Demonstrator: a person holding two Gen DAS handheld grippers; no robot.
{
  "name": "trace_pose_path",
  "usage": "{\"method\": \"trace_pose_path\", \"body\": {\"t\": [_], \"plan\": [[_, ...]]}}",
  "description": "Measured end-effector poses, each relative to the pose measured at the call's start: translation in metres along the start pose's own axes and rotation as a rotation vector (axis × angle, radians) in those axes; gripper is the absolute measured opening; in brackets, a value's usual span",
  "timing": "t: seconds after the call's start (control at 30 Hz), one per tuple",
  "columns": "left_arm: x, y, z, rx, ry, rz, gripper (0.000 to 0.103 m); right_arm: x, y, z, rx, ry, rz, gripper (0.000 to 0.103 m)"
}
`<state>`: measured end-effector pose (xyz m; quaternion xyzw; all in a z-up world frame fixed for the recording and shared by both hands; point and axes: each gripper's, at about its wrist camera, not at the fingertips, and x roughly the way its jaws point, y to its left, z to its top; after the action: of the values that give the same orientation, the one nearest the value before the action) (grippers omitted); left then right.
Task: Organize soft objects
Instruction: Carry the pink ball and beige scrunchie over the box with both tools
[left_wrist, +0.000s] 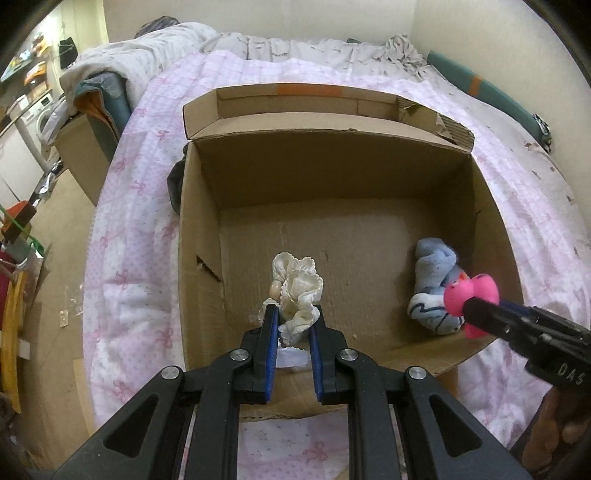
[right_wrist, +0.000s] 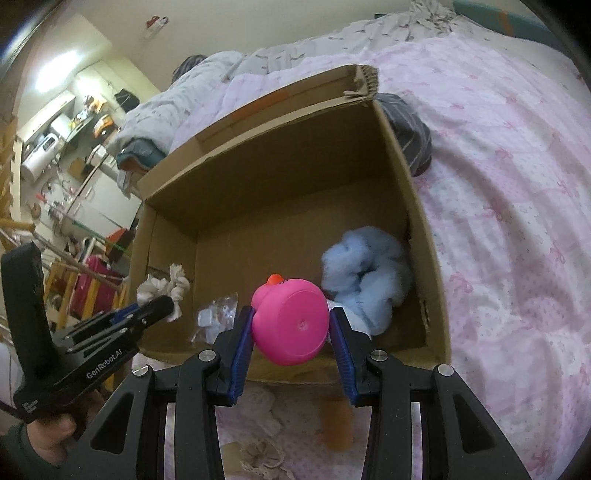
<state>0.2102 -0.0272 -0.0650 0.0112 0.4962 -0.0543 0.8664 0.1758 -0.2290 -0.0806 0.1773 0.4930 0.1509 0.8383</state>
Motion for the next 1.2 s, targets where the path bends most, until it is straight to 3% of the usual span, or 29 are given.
{"method": "trace_pose_path", "body": {"t": [0.23,0.83,0.93,1.0,1.03,1.2], "plan": [[0.003,0.002,-0.001,-0.004,0.005,-0.002,0.014,0.009,0.005,-0.004,-0.034,0.041,-0.020,0.043],[0.001,-0.004,-0.004,0.027,-0.007,0.004,0.018,0.009,0.006,-0.002,-0.035,0.043,-0.019,0.043],[-0.001,-0.006,-0.003,0.026,-0.007,-0.002,0.032,0.009,0.006,-0.002,-0.035,0.043,-0.019,0.043],[-0.003,-0.006,-0.003,0.027,-0.016,0.008,0.065,0.008,0.005,-0.003,-0.034,0.043,-0.018,0.043],[-0.005,-0.007,-0.003,0.027,-0.028,0.015,0.070,0.008,0.005,-0.003,-0.033,0.043,-0.018,0.043],[-0.011,-0.009,-0.002,0.046,-0.054,0.029,0.072,0.008,0.005,-0.003,-0.034,0.043,-0.018,0.043]]}}
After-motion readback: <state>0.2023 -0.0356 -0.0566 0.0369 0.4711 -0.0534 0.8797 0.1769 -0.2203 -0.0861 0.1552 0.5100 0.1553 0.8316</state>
